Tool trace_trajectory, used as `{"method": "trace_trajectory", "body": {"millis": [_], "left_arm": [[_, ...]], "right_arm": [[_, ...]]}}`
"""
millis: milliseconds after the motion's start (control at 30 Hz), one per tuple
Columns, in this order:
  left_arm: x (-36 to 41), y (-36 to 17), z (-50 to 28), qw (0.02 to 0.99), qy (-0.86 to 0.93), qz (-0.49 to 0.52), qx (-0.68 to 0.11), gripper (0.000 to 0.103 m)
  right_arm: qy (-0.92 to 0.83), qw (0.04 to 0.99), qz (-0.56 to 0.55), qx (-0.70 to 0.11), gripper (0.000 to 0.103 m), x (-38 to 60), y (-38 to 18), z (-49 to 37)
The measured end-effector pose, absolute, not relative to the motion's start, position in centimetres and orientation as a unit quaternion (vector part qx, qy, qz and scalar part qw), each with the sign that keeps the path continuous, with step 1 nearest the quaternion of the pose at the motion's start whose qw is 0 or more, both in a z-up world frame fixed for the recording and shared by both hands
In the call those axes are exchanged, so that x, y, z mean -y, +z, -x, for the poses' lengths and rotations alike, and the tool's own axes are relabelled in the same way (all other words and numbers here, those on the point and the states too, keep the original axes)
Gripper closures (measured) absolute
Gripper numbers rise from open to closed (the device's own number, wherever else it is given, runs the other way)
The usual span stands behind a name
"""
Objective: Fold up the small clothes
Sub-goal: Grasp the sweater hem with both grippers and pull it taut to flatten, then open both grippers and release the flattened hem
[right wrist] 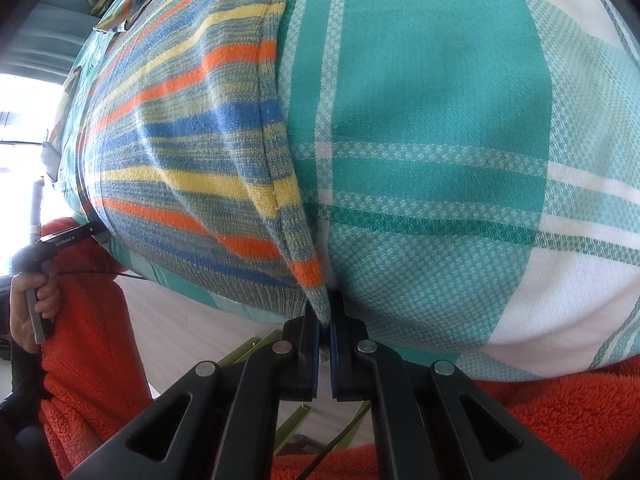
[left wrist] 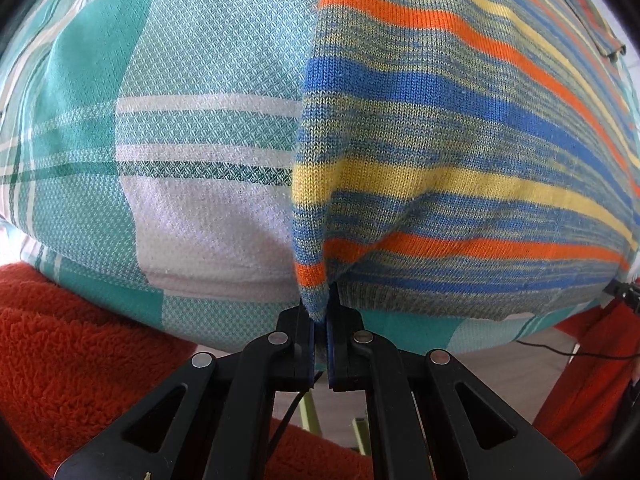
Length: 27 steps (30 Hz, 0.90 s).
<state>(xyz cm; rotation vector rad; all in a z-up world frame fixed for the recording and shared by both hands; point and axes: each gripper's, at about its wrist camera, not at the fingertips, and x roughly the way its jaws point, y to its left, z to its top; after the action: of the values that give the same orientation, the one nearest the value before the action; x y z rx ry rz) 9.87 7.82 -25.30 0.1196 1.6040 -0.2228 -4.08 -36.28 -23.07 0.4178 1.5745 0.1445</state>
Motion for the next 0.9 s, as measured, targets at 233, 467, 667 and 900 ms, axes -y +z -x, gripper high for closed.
{"method": "trace_trajectory", "body": {"millis": [233, 467, 667, 900], "left_arm": [[-8.1, -26.0, -10.1, 0.683, -0.096, -0.056, -0.722, 0.1], [-7.9, -25.3, -8.9, 0.667, -0.097, -0.077, -0.735, 0.042], [-8.7, -17.4, -6.7, 0.753, -0.096, -0.082, -0.645, 0.031], [-3.0, -16.6, -10.0, 0.798, -0.167, -0.055, -0.577, 0.01]], "right_arm": [[0.061, 0.683, -0.175, -0.707, 0.101, 35.6, -23.1, 4.0], [0.036, 0.677, -0.146, -0.72, 0.065, 34.4, -22.2, 4.8], [-0.012, 0.73, -0.062, -0.681, 0.055, 35.4, -15.6, 6.6], [0.074, 0.811, -0.09, -0.574, 0.054, 30.8, -11.8, 2.5]]}}
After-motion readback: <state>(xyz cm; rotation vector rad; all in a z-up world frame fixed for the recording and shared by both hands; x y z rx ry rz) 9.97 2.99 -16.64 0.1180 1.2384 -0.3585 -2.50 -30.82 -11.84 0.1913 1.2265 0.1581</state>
